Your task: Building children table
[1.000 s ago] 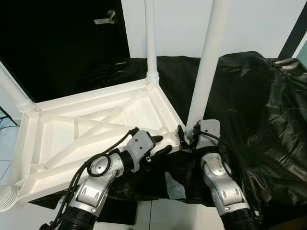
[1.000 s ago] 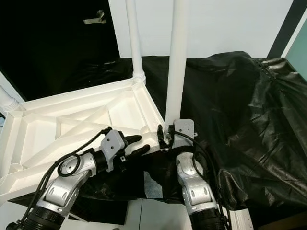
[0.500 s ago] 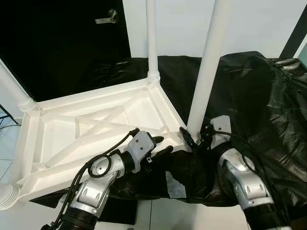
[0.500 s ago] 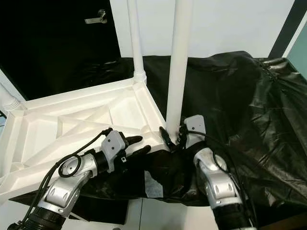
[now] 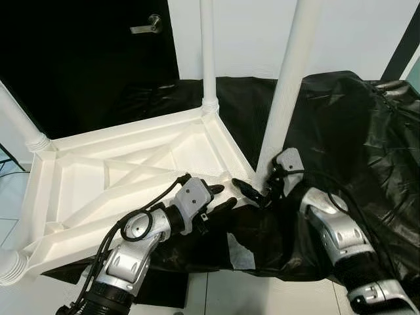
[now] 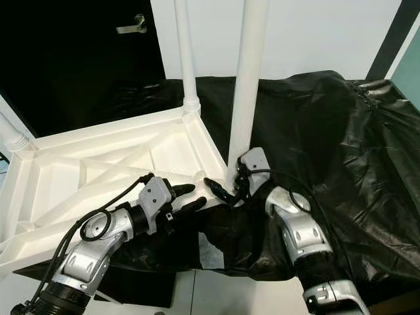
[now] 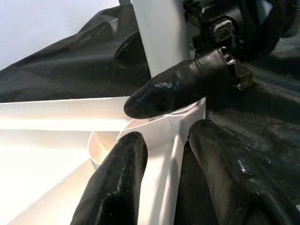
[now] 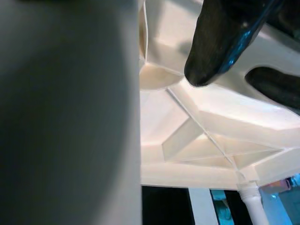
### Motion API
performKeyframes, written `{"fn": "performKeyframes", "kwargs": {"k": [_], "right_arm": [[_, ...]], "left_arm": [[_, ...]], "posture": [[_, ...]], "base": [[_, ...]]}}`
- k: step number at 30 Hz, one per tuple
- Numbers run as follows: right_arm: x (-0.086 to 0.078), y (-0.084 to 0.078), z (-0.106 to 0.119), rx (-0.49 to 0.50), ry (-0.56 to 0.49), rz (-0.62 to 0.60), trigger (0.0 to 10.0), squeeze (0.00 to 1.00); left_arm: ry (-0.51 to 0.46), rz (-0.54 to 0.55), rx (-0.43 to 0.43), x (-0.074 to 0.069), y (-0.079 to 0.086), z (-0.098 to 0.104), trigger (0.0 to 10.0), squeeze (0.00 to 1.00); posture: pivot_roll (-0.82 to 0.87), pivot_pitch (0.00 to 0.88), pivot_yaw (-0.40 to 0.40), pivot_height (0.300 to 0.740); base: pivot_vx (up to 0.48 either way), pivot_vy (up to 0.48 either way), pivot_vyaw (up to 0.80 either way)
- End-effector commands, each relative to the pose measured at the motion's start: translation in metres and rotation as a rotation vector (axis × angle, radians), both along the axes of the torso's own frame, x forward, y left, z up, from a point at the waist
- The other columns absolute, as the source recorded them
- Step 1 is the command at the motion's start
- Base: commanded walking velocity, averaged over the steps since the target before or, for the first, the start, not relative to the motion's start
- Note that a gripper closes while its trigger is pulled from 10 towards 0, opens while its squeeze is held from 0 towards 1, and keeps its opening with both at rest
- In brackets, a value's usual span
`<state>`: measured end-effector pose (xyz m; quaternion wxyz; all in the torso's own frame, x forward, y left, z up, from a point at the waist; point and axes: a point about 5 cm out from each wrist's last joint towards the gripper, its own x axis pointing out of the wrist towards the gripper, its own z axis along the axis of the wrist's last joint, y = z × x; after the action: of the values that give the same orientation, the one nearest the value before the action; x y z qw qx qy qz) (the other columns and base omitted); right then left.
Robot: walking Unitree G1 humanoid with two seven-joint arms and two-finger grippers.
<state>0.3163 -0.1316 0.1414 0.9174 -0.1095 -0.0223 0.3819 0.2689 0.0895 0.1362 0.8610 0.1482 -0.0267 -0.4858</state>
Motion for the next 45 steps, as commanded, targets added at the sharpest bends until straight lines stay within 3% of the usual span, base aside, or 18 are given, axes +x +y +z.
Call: {"fn": "performKeyframes", "kwargs": {"k": [1,2,4,5,14,15,16,17,25,26,27,31,45], "right_arm": [[0.002,0.005,-0.003,-0.029,0.007,0.060,10.0,0.00],[0.004,0.006,-0.004,-0.043,0.000,0.071,3.4,0.00],[0.005,0.007,-0.004,-0.051,-0.004,0.075,3.4,0.00],[0.006,0.007,-0.005,-0.054,-0.004,0.080,0.0,0.00],[-0.003,0.000,-0.016,0.009,0.036,-0.029,0.0,0.00],[-0.005,0.001,-0.018,0.019,0.037,-0.062,2.0,0.00],[-0.006,0.001,-0.019,0.025,0.036,-0.084,2.0,0.00],[-0.009,0.003,-0.021,0.033,0.033,-0.129,10.0,0.00],[-0.014,0.005,-0.032,0.023,0.024,-0.350,10.0,0.00],[-0.017,0.007,-0.036,0.046,0.039,-0.506,10.0,0.00],[-0.019,0.008,-0.037,0.064,0.040,-0.581,10.0,0.00],[-0.023,0.012,-0.037,0.080,0.032,-0.746,10.0,0.00],[-0.029,0.024,-0.031,0.151,0.038,-0.784,10.0,0.00]], "left_arm": [[-0.008,0.020,0.008,0.005,0.000,0.001,10.0,0.00],[-0.011,0.018,0.009,0.006,0.000,0.002,10.0,0.00],[-0.012,0.016,0.009,0.006,0.000,0.002,10.0,0.00],[-0.014,0.013,0.011,0.006,0.000,0.002,10.0,0.00],[-0.005,0.016,0.006,0.002,-0.001,-0.001,10.0,0.00],[-0.003,0.016,0.005,0.001,-0.002,-0.002,10.0,0.00],[-0.002,0.016,0.005,0.000,-0.002,-0.002,10.0,0.00],[0.002,0.016,0.004,-0.001,-0.002,-0.003,10.0,0.00],[0.014,0.016,0.005,-0.003,-0.001,-0.006,10.0,0.00],[0.021,0.011,0.006,-0.005,-0.001,-0.008,10.0,0.00],[0.023,0.008,0.006,-0.005,-0.001,-0.008,10.0,0.00],[0.027,0.005,0.009,-0.005,-0.001,-0.009,10.0,0.00],[0.024,0.011,0.012,-0.003,0.002,-0.007,10.0,0.00]], "posture": [[-0.02,0.000,0.045,0.740],[-0.03,0.000,0.054,0.740],[-0.03,0.000,0.054,0.740],[-0.03,0.000,0.051,0.740],[-0.02,0.000,0.030,0.740],[-0.02,0.000,0.030,0.740],[-0.02,0.000,0.030,0.740],[-0.02,0.000,0.028,0.740],[-0.03,0.000,0.033,0.740],[-0.03,0.000,0.033,0.740],[-0.03,0.000,0.031,0.740],[-0.03,0.000,0.026,0.740],[-0.04,0.000,0.039,0.740]], "base": [[0.000,0.000,0.00],[0.000,0.000,0.00],[0.000,0.000,0.00],[0.000,0.000,0.00],[0.000,0.000,0.00],[0.000,0.000,0.00],[0.000,0.000,0.00],[0.000,0.000,0.00],[0.000,0.000,0.00],[0.000,0.000,0.00],[0.000,0.000,0.00],[0.000,0.000,0.00],[0.000,0.000,0.00]]}}
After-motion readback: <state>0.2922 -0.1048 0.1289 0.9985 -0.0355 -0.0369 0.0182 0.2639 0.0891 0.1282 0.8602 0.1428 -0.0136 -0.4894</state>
